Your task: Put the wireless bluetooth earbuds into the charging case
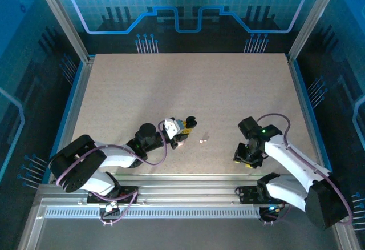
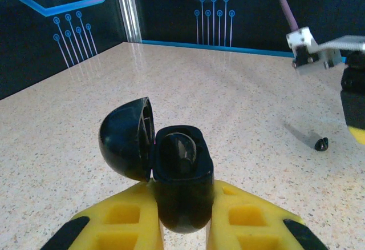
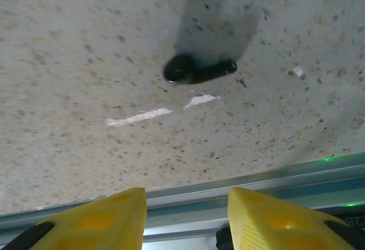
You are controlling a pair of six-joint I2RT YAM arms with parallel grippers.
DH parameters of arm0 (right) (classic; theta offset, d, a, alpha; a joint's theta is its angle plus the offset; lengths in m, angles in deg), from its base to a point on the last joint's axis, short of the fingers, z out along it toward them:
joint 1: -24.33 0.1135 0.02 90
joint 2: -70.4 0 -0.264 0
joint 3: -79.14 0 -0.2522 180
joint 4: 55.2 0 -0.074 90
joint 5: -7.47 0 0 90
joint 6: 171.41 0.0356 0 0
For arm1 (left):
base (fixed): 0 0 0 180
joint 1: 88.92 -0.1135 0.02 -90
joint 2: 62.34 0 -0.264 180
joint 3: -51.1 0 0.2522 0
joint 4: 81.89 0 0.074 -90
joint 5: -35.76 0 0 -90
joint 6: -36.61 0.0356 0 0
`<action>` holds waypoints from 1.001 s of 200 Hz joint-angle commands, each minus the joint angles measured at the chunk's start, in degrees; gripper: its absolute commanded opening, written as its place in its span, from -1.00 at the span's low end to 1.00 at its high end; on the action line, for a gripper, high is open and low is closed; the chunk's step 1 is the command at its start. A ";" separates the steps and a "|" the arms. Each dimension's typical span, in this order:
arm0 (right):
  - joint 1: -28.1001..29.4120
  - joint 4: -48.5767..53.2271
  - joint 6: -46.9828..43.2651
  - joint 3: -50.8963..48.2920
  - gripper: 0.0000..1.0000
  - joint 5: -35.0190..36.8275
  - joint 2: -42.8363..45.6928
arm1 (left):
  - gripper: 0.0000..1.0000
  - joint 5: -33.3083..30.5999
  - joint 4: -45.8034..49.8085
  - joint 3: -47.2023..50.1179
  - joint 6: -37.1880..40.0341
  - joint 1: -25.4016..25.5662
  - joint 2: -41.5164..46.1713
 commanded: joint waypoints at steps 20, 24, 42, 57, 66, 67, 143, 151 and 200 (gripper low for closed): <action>-2.94 -6.26 3.20 -1.46 -0.21 -0.73 -3.03 | -0.81 -0.65 -3.02 1.35 -1.14 0.47 0.38; -3.20 -6.75 2.94 -1.45 -0.22 -0.63 -3.26 | -0.82 -0.70 -2.90 1.40 -1.06 0.45 0.56; -5.10 -9.76 2.20 -2.10 -0.24 -1.89 -3.85 | -0.81 -0.85 -2.17 1.39 -0.70 0.43 0.89; -6.08 -11.22 1.62 -2.13 -0.24 -2.38 -5.06 | -0.81 -0.95 -1.93 1.36 -0.44 0.43 1.10; -6.31 -11.54 1.36 -1.74 -0.24 -2.25 -5.98 | -0.81 -1.08 -1.67 1.29 -0.21 0.40 1.22; -6.33 -11.55 1.32 -1.68 -0.24 -2.23 -6.09 | -0.81 -1.06 -1.65 1.32 -0.19 0.39 1.24; -7.13 -15.35 -0.28 0.17 -0.22 -2.29 -11.62 | -0.81 -1.73 1.96 1.34 1.33 0.32 3.42; -7.18 -15.84 -0.77 0.97 -0.22 -2.14 -12.52 | -0.81 -1.82 2.15 1.29 1.46 0.34 3.55; -8.85 -17.95 -4.28 6.01 -0.25 0.64 -17.59 | -0.82 -2.21 2.94 1.25 1.96 0.32 3.97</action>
